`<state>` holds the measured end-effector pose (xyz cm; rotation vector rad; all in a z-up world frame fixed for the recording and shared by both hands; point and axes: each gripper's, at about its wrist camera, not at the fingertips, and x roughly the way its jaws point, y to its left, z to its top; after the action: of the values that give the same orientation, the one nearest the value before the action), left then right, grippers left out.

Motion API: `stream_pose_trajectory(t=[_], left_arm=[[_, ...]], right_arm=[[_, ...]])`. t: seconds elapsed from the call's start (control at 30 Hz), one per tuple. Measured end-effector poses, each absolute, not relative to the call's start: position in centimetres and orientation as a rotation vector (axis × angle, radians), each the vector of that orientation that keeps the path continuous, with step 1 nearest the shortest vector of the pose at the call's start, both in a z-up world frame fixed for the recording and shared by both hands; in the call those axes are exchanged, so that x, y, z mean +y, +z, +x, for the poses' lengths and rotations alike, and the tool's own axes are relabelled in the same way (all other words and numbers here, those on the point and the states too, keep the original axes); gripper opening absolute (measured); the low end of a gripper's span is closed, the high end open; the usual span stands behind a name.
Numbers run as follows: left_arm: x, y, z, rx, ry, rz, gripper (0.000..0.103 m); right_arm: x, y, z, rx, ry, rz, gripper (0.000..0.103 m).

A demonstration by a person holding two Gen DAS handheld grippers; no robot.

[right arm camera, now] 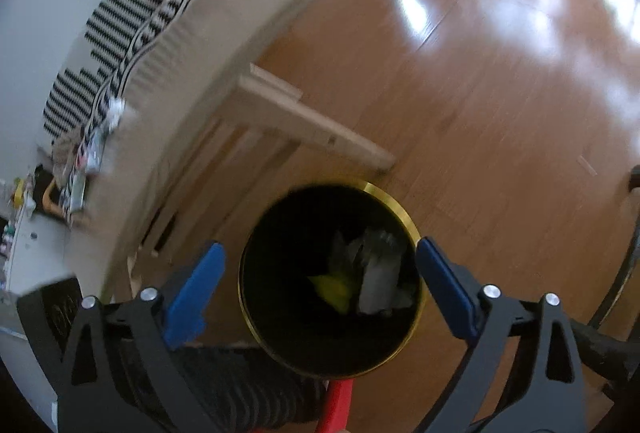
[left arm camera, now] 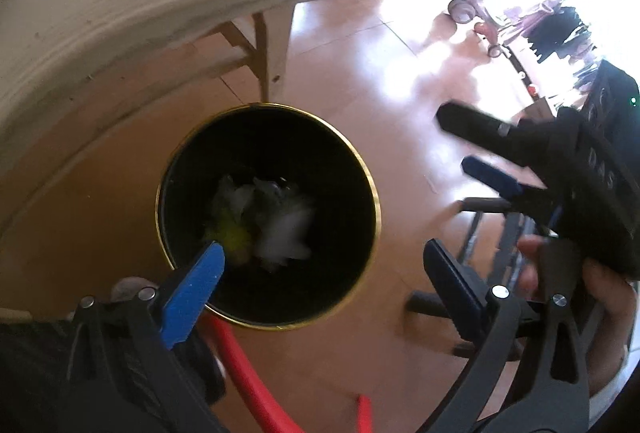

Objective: Collect trash
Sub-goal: 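Carry the popcorn bag and carton over the black bin and open both grippers, then grasp the green cigarette box with the left gripper while the right grasps the pill blister pack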

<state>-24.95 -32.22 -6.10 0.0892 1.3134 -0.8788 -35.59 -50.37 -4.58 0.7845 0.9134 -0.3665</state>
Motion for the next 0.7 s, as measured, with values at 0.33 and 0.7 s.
stream_pose_trajectory(t=[0.33, 0.7], left_arm=[[-22.6, 7.6, -17.0, 0.899, -0.605, 0.108, 0.097], [-3.1, 4.7, -1.7, 0.959, -0.192, -0.204, 0.097]], right_arm=[[-45.3, 4.6, -31.4, 0.739, -0.367, 0.393, 0.096], [-31.7, 6.7, -12.8, 0.723, -0.082, 0.239, 0.096]])
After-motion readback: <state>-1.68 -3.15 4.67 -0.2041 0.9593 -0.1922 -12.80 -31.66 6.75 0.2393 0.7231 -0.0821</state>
